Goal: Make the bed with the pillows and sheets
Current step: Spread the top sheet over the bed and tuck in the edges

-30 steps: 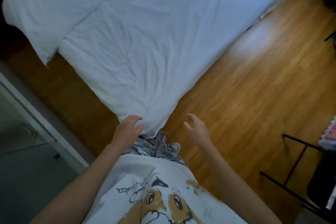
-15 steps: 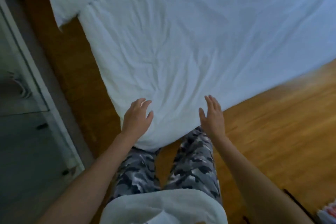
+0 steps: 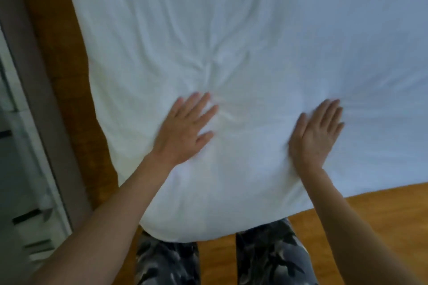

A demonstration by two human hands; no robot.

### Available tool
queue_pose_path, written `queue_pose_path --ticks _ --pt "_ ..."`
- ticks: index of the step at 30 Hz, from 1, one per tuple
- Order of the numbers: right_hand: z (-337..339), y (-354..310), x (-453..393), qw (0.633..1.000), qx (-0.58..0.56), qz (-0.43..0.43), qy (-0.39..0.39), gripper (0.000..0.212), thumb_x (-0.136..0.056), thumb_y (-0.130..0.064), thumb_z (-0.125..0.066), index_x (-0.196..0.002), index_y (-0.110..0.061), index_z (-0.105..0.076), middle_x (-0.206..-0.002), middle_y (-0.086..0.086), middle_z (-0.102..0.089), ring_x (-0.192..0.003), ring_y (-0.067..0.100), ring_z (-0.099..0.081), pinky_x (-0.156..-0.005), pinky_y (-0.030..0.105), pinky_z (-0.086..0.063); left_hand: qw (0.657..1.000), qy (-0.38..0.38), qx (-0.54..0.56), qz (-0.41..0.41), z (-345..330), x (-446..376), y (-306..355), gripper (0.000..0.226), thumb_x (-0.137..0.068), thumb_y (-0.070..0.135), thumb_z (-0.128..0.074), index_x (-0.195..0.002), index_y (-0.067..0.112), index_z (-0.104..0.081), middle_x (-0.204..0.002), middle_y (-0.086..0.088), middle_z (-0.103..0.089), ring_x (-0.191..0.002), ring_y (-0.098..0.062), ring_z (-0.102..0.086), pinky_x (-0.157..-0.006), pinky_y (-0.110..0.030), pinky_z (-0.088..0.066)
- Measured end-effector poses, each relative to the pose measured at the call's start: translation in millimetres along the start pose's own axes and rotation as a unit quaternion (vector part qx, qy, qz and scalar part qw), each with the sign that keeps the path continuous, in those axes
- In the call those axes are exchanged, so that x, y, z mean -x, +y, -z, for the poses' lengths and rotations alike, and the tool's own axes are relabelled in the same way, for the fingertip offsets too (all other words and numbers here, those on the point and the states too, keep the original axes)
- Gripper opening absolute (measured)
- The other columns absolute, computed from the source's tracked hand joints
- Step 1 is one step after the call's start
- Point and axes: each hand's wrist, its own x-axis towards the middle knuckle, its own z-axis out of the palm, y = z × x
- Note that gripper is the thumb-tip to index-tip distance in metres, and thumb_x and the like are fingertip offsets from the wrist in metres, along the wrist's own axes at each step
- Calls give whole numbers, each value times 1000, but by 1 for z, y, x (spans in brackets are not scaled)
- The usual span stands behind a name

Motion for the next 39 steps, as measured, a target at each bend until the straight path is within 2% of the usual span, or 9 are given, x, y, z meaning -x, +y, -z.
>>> queue_pose_path --ticks 3,6,9,11,13,19,24,30,39 --pt "-46 -85 58 990 -15 140 -15 64 -96 -39 -25 -150 -5 -20 -157 19 -19 -145 34 -16 -117 43 -6 951 16 -8 310 -1 48 -77 61 -99 42 -36 -150 11 -31 -156 -20 -28 -143 -37 -25 -118 -44 -11" --pt "-78 -179 126 946 -11 313 -87 60 -97 -40 -28 -151 -15 -22 -158 11 -21 -146 31 -12 -117 45 -1 842 -120 107 515 11 114 -136 62 -101 48 -27 -149 10 -32 -151 -22 -36 -135 -42 -37 -112 -52 -29" --pt "-93 -247 182 809 102 540 -207 54 -100 -45 -25 -147 -21 -36 -157 6 -27 -146 27 -12 -117 45 5 800 -36 107 589 35 139 -166 57 -101 42 -36 -148 10 -32 -146 -22 -43 -131 -42 -42 -107 -54 -35" --pt "-100 -273 206 700 167 635 -280 46 -98 -45 -34 -134 -24 -52 -147 1 -44 -141 24 -26 -119 44 -5 819 65 106 561 59 119 -165 57 -99 43 -36 -148 13 -31 -149 -17 -39 -136 -36 -37 -111 -52 -32" --pt "-101 -284 217 669 142 655 -320 39 -94 -42 -44 -127 -25 -58 -139 -1 -51 -133 21 -37 -114 39 -22 853 114 99 499 76 78 -154 53 -101 41 -36 -149 17 -29 -155 -10 -31 -143 -27 -28 -116 -46 -25" --pt "-46 -243 152 792 -126 580 -143 36 -90 -11 -50 -125 -6 -55 -134 19 -54 -129 33 -42 -106 49 -36 953 169 106 228 91 -78 -110 48 -99 30 -44 -141 6 -45 -153 -21 -33 -142 -35 -29 -116 -42 -25" --pt "-1 -182 -39 941 -55 318 107 41 -96 -25 -48 -131 -3 -46 -137 25 -49 -131 36 -38 -107 50 -33 967 185 99 142 84 -155 -67 49 -92 26 -51 -135 2 -53 -146 -29 -40 -136 -43 -38 -113 -50 -32" --pt "26 -155 -190 995 -6 34 91 66 -97 -42 -28 -151 -4 -20 -159 17 -13 -147 33 -10 -118 48 -8 996 72 51 32 43 -195 -32 54 -89 33 -50 -139 11 -52 -151 -23 -37 -141 -37 -33 -115 -49 -23" --pt "-70 -350 -103 936 10 349 -56 63 -97 -46 -24 -153 -17 -19 -160 12 -10 -147 32 -7 -117 44 1 926 20 25 375 52 -105 -229 67 -98 56 -21 -155 20 -14 -161 -13 -15 -147 -33 -16 -119 -48 -13"
